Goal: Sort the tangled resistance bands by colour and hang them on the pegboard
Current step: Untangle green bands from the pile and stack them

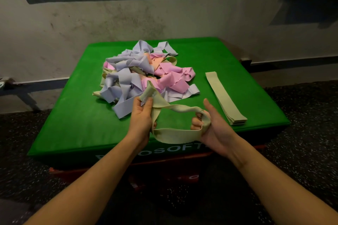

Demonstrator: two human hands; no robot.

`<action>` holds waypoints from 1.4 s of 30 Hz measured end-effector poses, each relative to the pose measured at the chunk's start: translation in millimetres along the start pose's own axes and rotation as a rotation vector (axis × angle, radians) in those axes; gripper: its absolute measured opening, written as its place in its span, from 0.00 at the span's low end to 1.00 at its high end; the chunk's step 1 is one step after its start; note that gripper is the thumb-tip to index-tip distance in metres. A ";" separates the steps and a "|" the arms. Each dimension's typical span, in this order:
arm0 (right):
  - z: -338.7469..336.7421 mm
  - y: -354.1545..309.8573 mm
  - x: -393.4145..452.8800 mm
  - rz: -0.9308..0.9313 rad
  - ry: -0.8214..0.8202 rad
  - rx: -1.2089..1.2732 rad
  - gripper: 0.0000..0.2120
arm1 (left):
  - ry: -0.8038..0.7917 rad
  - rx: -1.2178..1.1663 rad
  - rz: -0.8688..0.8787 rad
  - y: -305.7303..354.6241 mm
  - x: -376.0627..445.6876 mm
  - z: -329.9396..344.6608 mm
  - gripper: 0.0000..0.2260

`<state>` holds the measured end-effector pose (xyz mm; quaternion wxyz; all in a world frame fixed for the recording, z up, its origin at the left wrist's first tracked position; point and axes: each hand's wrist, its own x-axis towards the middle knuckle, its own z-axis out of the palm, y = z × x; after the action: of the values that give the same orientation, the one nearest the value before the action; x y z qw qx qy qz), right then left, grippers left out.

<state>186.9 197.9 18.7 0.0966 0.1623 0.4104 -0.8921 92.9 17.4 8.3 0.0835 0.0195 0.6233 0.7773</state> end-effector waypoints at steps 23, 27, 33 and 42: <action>-23.1 0.9 -0.6 0.017 -0.009 -0.633 0.10 | 0.042 -0.159 -0.032 4.2 7.6 -3.9 0.04; -23.5 0.4 -1.8 -0.317 0.271 -0.996 0.08 | 0.048 -0.162 -0.058 6.0 8.1 -5.3 0.05; -28.0 8.2 -4.2 -0.776 0.360 -1.300 0.11 | 0.066 -0.158 -0.076 5.7 8.2 -3.5 0.04; -31.7 4.6 4.8 -0.606 0.349 -1.158 0.10 | 0.046 -0.135 -0.092 5.3 9.2 -3.9 0.03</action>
<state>190.5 219.0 -5.7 -0.1542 0.1039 0.8593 -0.4766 82.7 14.0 11.9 0.1061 -0.0325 0.5716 0.8130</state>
